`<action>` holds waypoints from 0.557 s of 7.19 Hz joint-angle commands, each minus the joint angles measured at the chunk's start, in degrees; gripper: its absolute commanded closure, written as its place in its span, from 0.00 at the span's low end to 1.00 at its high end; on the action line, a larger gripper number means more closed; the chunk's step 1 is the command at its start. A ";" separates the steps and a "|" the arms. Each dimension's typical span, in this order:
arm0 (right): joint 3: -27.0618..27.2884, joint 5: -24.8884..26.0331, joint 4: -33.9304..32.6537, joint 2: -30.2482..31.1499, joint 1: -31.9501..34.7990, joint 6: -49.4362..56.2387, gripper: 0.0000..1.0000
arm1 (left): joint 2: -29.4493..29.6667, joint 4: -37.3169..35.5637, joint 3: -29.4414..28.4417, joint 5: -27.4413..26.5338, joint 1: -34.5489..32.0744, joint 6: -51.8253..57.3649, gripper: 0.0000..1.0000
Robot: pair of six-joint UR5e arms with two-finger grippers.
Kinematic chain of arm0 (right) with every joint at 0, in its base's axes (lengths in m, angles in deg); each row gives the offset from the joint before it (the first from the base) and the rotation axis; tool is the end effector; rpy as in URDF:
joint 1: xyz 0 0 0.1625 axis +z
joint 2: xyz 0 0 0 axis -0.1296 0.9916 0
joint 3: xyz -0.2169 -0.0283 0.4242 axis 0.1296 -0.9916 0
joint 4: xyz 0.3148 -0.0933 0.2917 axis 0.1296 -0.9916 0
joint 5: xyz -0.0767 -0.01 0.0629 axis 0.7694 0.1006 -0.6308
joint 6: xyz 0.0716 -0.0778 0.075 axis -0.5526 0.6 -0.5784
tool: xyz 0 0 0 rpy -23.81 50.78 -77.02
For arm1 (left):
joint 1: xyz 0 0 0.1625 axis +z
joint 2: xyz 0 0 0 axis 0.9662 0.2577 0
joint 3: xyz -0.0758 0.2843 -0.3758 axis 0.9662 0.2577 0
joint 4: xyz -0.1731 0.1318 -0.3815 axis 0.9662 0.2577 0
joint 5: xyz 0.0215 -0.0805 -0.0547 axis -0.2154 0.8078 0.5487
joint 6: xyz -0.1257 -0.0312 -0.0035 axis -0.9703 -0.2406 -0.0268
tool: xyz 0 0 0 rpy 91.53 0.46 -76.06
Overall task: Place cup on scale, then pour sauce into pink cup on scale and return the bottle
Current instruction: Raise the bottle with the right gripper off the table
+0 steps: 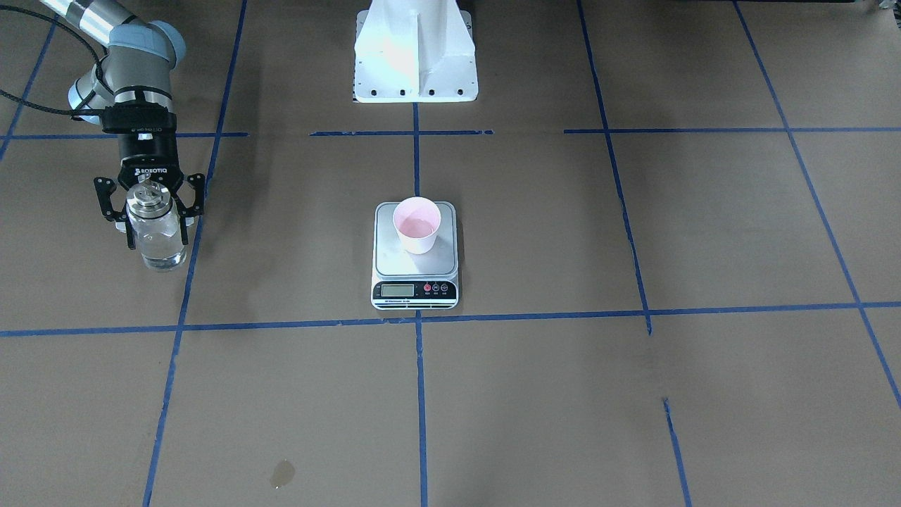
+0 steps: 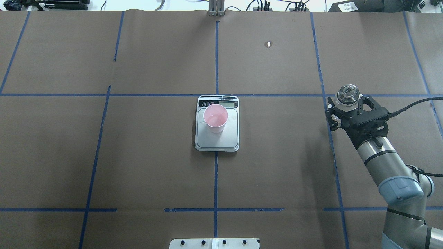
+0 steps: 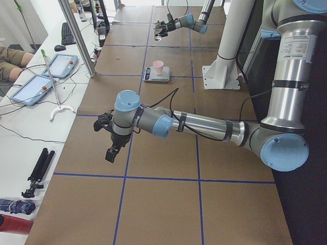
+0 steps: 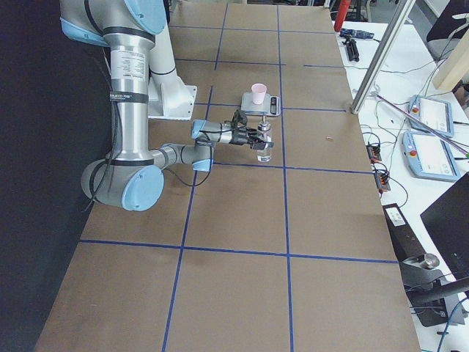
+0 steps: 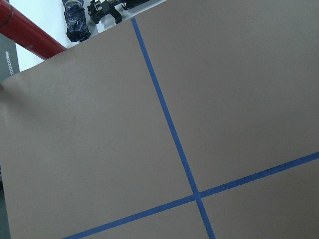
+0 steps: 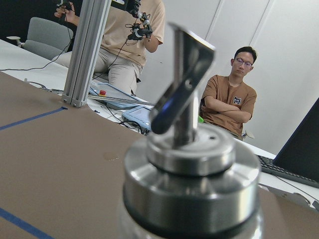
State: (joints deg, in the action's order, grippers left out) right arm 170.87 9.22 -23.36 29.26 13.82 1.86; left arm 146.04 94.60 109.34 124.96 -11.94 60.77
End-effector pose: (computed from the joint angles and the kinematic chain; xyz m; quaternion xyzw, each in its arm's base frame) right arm -0.3799 -0.3990 0.5146 0.6253 -0.2231 0.0317 0.7471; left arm -0.0320 -0.5836 0.6288 0.1947 0.2782 0.1113 0.9340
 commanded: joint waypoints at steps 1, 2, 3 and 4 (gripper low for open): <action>3.10 -1.89 -0.30 0.13 0.97 5.06 1.00 | -0.06 0.10 0.00 0.01 0.00 0.00 0.00; 4.15 -1.90 -3.87 -0.39 1.49 5.06 1.00 | -0.06 0.01 0.00 0.01 0.00 0.00 0.00; 5.03 -1.90 -5.03 -0.57 1.50 5.06 1.00 | -0.06 0.01 0.08 0.01 0.00 0.00 0.00; 5.56 -1.11 -6.09 -0.57 1.41 6.36 1.00 | -0.06 0.10 0.08 0.01 0.00 0.00 0.00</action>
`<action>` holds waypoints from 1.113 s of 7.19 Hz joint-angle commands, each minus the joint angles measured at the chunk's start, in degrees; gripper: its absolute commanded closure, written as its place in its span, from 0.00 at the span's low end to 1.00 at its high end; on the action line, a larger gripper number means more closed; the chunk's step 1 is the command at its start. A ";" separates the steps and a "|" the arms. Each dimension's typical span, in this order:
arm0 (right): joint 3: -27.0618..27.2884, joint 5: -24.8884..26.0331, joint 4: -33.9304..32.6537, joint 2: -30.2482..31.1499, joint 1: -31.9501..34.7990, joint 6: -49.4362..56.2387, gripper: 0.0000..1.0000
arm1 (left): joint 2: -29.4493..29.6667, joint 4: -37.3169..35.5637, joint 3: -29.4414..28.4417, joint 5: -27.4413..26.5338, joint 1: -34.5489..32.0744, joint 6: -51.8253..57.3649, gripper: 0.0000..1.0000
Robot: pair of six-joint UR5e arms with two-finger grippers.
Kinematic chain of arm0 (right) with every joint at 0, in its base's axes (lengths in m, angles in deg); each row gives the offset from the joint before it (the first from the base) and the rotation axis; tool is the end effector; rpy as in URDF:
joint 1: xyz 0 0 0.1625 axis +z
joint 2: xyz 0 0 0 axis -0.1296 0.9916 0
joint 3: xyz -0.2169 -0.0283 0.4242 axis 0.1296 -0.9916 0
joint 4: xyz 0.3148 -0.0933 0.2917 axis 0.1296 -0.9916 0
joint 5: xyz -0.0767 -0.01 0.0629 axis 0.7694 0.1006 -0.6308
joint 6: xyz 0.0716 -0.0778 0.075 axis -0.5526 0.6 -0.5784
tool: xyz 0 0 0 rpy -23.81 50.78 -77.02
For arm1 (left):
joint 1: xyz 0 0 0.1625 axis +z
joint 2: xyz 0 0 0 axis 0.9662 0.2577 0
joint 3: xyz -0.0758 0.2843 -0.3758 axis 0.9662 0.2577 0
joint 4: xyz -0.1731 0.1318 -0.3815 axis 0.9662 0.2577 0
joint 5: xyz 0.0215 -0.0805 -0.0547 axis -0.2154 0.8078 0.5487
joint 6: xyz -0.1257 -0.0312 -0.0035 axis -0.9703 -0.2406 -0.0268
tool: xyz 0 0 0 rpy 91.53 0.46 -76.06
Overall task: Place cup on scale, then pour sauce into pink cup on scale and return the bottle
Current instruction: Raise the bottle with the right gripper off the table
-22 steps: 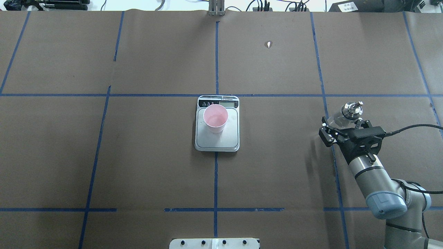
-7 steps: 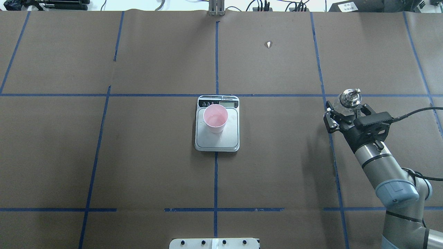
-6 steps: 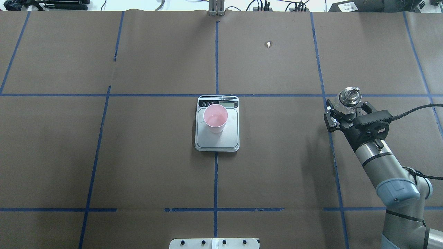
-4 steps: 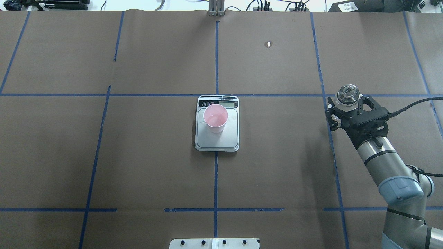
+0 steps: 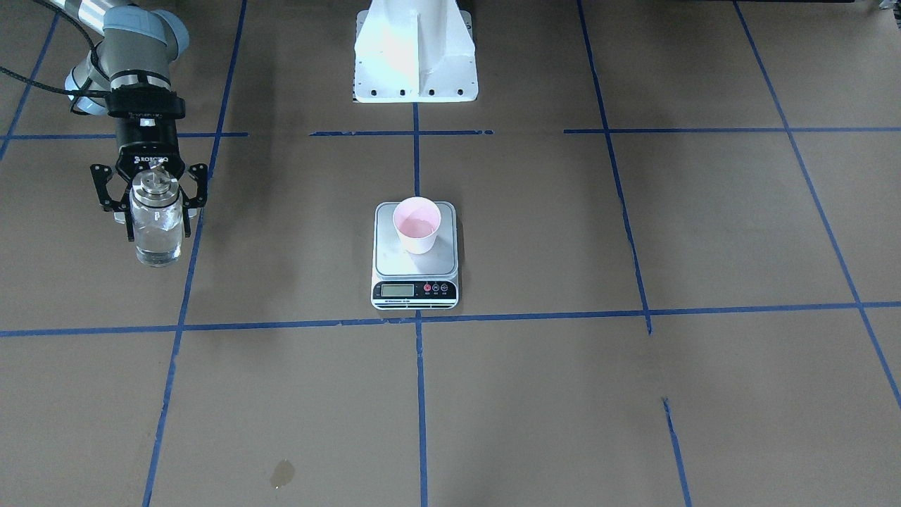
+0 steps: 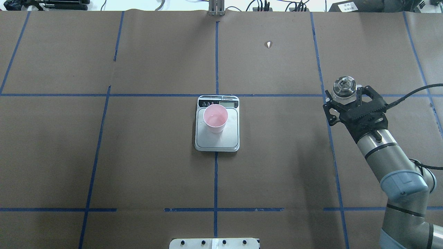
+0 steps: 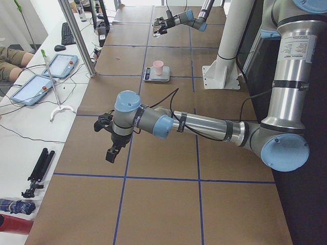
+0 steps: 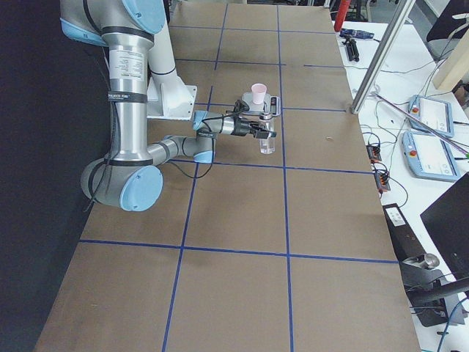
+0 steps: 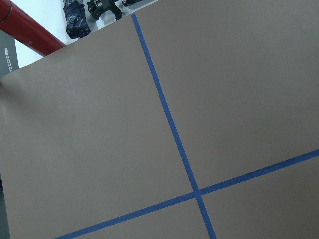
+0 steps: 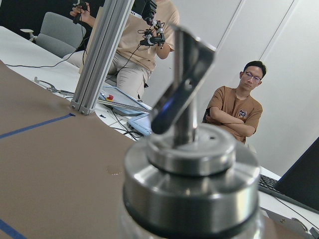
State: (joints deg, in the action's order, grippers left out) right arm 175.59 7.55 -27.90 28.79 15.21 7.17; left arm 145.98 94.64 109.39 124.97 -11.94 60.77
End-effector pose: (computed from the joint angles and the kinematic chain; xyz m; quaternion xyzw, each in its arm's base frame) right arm -0.3713 -0.4059 0.4766 0.6343 -0.2000 -0.0005 0.7468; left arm -0.0320 -0.5831 0.6288 0.1949 0.2782 0.1114 0.9339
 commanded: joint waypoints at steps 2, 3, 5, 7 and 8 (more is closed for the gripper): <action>4.16 0.74 -6.19 -0.37 0.63 5.01 1.00 | 0.00 -0.11 0.30 0.00 0.00 0.00 0.00; 8.10 0.66 -11.52 -0.72 0.54 5.90 1.00 | 0.00 -0.12 0.21 0.00 0.00 0.00 0.00; 10.86 -0.04 -20.23 -8.33 0.46 6.08 1.00 | 0.00 -0.20 0.21 0.00 0.00 0.00 0.00; 9.73 0.13 -27.00 -10.90 -0.25 6.34 1.00 | 0.00 -0.20 -0.05 0.09 0.00 0.00 0.00; 7.89 1.09 -31.39 -14.57 -0.34 8.43 1.00 | -0.79 -0.20 0.12 0.17 0.00 0.00 0.00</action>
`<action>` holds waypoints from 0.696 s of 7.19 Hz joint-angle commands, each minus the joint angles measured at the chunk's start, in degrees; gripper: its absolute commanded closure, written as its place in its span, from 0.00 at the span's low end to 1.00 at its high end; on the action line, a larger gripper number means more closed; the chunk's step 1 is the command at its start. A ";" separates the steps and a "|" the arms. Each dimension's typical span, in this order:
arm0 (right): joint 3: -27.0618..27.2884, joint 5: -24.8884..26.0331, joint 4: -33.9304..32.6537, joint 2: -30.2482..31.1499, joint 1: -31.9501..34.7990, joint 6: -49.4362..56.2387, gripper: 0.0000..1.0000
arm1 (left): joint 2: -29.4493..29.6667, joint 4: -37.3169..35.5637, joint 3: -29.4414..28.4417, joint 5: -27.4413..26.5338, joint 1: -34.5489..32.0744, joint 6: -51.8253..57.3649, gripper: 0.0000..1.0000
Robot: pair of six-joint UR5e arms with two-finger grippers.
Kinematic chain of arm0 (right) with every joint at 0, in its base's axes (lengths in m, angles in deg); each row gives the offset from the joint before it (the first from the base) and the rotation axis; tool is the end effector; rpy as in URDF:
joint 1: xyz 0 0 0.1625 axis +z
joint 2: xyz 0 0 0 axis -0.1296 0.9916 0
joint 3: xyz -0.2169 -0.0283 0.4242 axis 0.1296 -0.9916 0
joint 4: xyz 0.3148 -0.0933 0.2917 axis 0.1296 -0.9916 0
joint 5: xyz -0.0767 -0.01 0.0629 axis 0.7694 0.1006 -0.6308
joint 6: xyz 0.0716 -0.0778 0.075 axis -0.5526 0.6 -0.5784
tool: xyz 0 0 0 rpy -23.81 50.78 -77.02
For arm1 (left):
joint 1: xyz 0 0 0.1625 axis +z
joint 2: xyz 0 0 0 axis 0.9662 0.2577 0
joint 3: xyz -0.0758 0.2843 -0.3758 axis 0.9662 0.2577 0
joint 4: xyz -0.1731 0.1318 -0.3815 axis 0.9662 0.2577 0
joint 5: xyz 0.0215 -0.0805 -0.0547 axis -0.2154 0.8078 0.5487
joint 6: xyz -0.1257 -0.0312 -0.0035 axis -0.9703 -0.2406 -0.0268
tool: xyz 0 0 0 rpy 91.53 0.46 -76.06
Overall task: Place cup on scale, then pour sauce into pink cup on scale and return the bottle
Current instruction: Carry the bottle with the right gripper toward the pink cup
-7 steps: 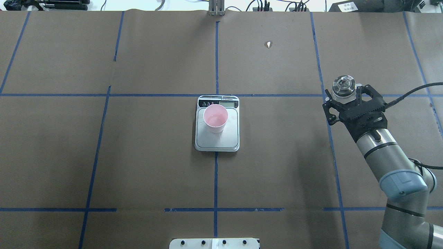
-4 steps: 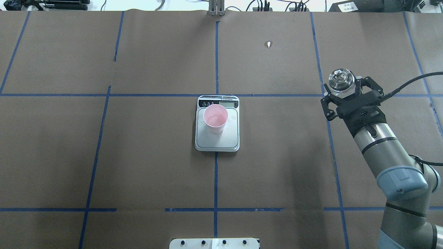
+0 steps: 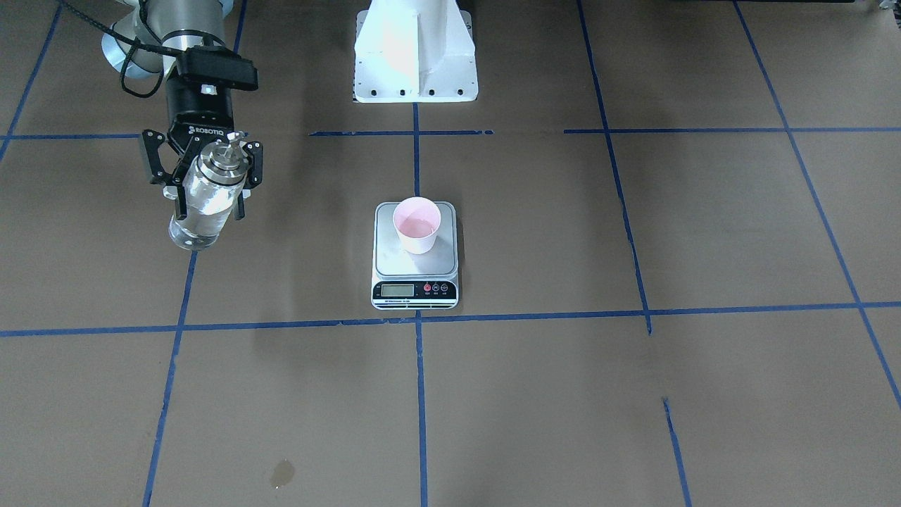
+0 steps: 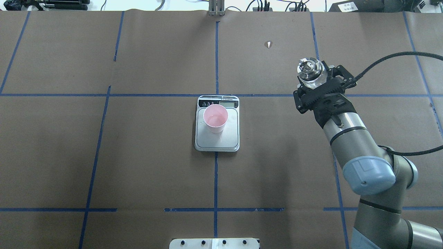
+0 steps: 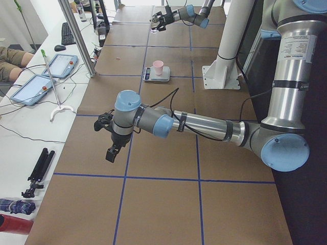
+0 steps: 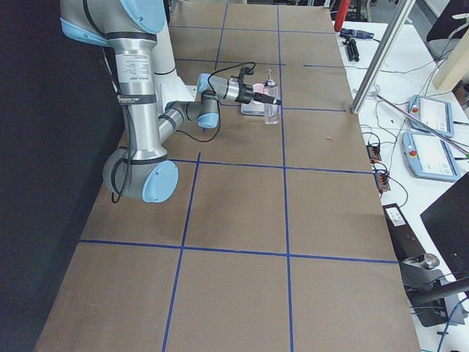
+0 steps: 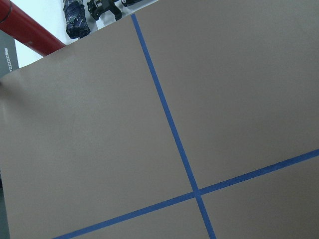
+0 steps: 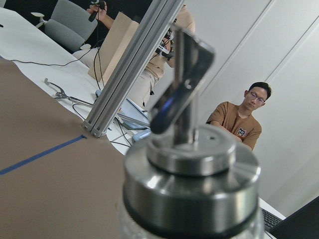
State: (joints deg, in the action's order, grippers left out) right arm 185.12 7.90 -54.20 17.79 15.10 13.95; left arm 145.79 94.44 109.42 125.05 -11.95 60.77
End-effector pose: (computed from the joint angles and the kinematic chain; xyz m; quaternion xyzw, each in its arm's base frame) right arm -0.4129 -0.4228 0.3417 0.6285 -0.1266 -0.0702 0.7642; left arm -0.0321 -0.5813 0.6308 0.1920 0.2791 0.1106 0.9344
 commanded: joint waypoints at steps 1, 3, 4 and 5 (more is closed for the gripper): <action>-3.57 3.27 -6.27 -6.40 -0.83 6.80 1.00 | -0.87 -0.18 -0.35 2.01 0.00 0.00 0.00; -8.13 4.52 -6.46 -10.71 -1.28 9.66 1.00 | -1.05 -1.23 -2.02 5.09 0.00 -0.17 0.00; -9.29 4.87 -7.07 -12.73 -1.28 10.80 1.00 | -1.05 -3.76 -1.85 6.15 0.00 -0.09 0.00; -9.30 6.27 -9.77 -14.23 -1.36 12.12 1.00 | -2.27 -3.87 -1.41 6.16 0.00 -0.09 0.00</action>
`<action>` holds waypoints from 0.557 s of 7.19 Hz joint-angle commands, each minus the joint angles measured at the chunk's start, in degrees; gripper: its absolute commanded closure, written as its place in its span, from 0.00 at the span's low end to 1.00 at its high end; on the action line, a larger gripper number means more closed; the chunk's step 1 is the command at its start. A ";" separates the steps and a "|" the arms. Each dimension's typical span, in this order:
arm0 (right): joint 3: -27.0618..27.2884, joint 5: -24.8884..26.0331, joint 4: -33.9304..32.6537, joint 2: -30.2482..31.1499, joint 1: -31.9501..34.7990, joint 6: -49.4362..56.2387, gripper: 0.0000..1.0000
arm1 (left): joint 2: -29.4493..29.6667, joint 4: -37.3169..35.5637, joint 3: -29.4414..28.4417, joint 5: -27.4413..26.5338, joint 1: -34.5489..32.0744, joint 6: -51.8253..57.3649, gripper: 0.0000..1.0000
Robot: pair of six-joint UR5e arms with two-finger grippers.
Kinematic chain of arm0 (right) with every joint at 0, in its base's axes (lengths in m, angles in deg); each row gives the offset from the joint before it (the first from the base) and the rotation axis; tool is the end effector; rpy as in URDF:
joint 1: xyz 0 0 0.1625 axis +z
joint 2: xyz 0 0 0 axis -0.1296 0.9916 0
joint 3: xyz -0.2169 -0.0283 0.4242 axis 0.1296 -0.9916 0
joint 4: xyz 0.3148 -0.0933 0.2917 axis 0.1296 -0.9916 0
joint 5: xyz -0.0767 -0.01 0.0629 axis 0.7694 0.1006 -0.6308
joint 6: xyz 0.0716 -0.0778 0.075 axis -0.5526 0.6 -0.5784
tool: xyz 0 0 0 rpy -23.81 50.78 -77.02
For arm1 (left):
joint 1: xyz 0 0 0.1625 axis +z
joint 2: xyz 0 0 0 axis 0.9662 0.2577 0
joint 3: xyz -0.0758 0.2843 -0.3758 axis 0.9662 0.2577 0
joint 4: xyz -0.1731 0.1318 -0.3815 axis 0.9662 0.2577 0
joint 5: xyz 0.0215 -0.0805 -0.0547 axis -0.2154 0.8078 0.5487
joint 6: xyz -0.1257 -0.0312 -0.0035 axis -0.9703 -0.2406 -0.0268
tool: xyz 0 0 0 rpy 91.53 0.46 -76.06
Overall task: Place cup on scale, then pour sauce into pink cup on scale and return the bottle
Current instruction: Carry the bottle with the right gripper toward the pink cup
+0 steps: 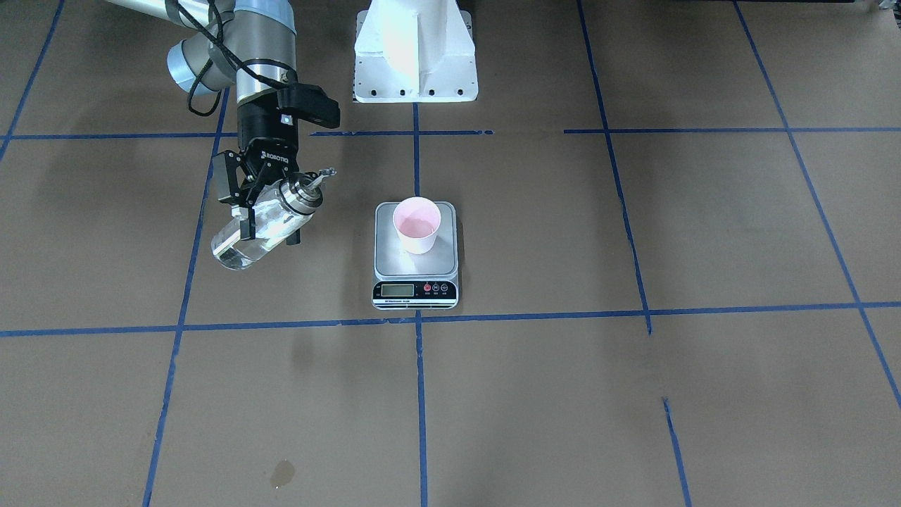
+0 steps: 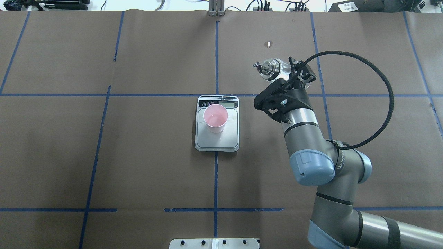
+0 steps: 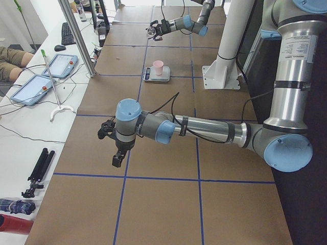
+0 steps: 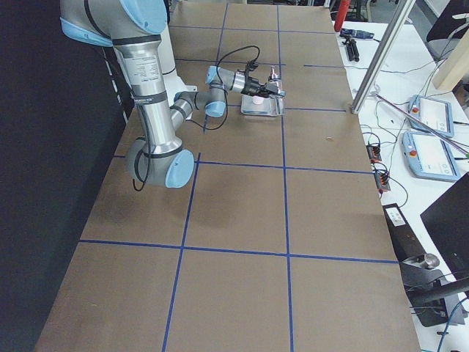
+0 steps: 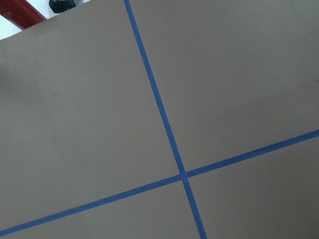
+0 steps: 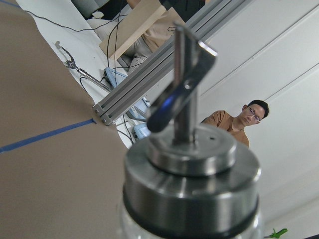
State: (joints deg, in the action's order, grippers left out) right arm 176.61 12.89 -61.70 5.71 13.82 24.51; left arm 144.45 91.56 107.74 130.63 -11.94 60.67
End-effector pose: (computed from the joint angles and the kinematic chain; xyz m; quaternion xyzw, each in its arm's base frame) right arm -0.4932 -0.4485 0.2975 0.6334 -0.0212 -0.1407 0.7607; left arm -0.0227 -0.5636 0.6596 0.1411 0.3278 0.1019 0.9286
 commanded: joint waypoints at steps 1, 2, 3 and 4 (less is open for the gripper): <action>-0.79 2.07 -5.26 -3.55 -0.35 1.48 1.00 | -1.11 -0.99 0.27 0.58 0.00 0.01 0.00; -1.22 2.86 -5.46 -3.66 -1.40 1.39 1.00 | -1.28 -0.90 0.27 0.58 0.00 0.01 0.00; -3.66 5.57 -5.46 -3.92 -2.63 1.39 1.00 | -1.29 -0.90 -0.34 0.49 0.09 0.01 0.00; -4.12 6.64 -5.46 -3.75 -3.25 1.48 1.00 | -1.20 -0.99 -0.43 0.49 0.09 0.01 0.00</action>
State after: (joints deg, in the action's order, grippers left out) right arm 173.68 17.71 -67.01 2.00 11.56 25.92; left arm 143.23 90.63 107.57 131.15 -11.89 60.68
